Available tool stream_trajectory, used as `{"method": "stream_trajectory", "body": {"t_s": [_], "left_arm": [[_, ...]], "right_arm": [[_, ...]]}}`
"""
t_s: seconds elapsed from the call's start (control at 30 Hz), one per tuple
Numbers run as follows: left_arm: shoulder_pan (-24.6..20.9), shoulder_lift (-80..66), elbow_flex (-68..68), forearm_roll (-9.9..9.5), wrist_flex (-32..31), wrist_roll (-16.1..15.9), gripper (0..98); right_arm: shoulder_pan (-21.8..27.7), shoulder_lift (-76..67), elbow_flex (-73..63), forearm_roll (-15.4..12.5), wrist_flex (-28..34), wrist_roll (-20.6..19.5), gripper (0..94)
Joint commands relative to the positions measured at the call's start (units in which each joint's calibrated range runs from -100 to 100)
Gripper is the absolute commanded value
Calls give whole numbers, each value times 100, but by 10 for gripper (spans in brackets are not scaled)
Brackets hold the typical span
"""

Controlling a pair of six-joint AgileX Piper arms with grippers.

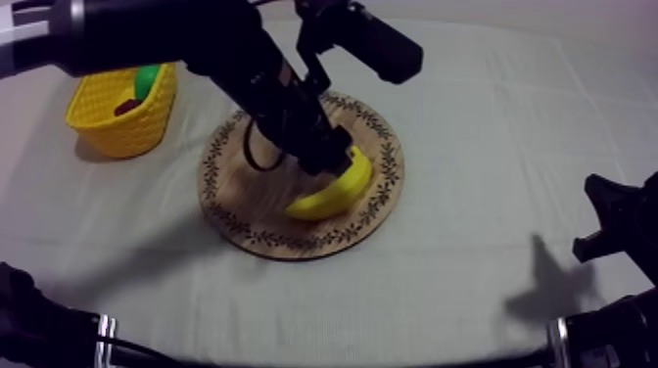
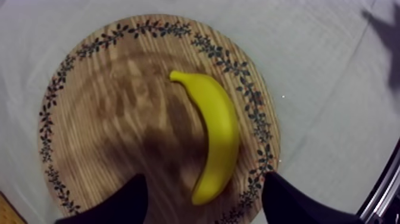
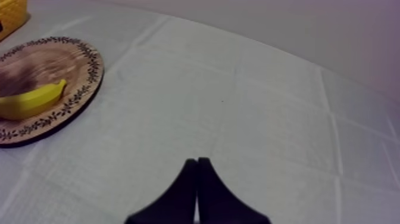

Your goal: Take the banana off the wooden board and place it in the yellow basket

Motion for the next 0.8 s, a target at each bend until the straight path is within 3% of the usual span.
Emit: {"method": "stream_trajectory", "body": {"t_s": [0.0,0.77], "left_arm": [[12,177,-76,12,4,-9,703],[115,1456,-681,26,82,-116,674]], "right_arm": [[0,0,-3,0,-2,0,3],[0,0,-3,0,-2,0,3]]}}
